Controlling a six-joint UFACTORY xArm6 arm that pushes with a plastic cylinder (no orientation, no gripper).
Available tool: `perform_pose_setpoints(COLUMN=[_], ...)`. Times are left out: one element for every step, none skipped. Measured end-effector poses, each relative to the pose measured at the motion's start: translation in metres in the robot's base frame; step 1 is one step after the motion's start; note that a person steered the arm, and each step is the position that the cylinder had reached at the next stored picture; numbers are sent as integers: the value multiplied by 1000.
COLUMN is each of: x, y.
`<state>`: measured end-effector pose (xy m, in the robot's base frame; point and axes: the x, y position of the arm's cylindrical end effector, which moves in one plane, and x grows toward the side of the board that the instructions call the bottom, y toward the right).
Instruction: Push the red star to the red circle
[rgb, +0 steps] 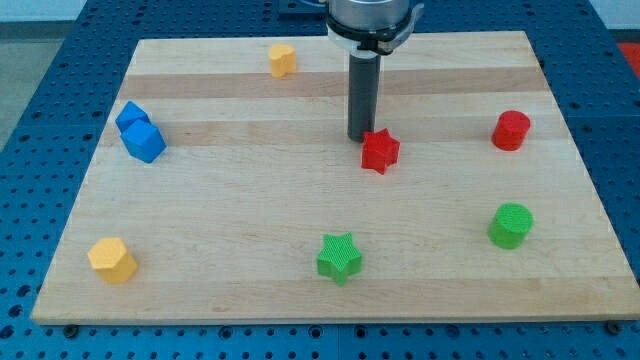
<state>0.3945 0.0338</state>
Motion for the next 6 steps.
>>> perform_pose_setpoints(x=[4,10,39,42,42,42], y=[-1,-23,-19,9,48,90])
